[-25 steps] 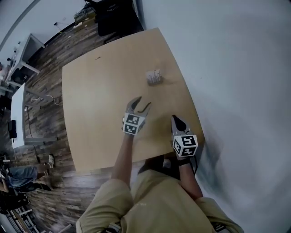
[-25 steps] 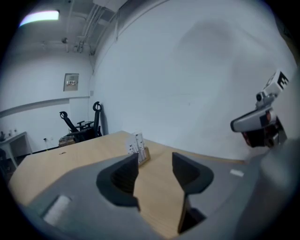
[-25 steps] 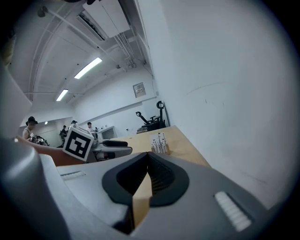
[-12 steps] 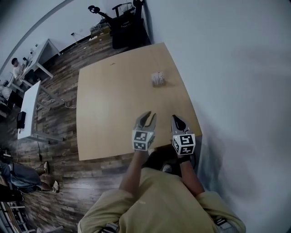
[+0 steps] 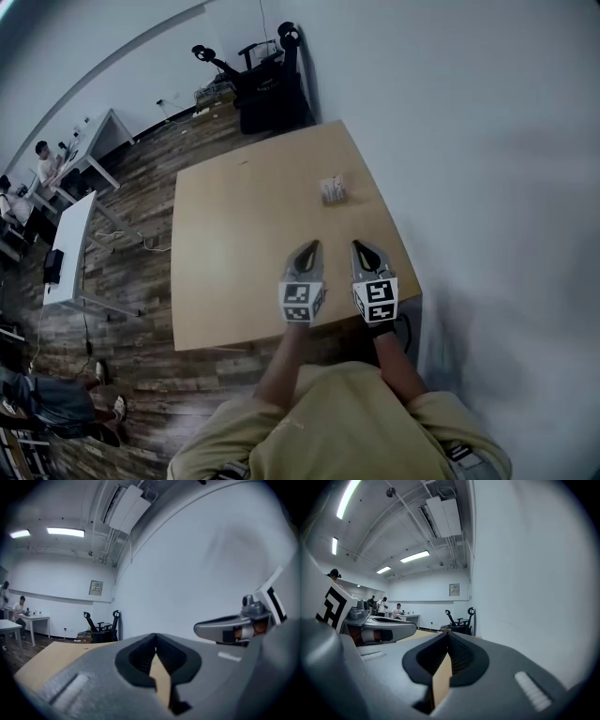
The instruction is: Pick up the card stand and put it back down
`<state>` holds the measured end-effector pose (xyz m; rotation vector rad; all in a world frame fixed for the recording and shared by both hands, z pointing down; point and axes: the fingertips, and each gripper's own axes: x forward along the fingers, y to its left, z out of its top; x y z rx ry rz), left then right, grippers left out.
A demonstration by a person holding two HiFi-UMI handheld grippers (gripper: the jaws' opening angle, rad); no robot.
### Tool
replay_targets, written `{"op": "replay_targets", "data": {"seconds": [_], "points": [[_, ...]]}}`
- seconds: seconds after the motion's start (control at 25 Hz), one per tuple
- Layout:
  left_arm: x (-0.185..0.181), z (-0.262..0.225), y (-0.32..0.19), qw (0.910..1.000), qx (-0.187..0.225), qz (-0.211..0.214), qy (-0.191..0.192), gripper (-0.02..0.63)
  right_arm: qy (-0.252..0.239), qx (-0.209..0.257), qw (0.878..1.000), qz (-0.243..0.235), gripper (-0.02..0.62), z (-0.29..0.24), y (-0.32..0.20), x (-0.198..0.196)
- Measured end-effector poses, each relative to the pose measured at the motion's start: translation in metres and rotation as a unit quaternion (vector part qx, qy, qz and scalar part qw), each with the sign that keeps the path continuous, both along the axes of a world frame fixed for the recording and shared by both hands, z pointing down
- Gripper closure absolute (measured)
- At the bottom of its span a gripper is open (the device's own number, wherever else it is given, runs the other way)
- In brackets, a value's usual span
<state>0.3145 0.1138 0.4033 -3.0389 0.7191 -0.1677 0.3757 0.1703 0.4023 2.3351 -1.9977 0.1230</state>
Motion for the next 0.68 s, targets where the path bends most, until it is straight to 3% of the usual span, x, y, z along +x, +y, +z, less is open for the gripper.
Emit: {"op": "replay_targets", "data": {"seconds": [0.32, 0.68], "points": [[-0.029, -0.016, -0.026, 0.9999, -0.002, -0.005, 0.011, 0.606, 0.011, 0.000, 1.000, -0.015, 0.591, -0.013, -0.032, -0.035], [-0.086, -0.010, -0.079, 0.9994, -0.016, -0.029, 0.008, 0.606, 0.026, -0.002, 0.999, -0.039, 0.591, -0.017, -0.074, -0.094]]}}
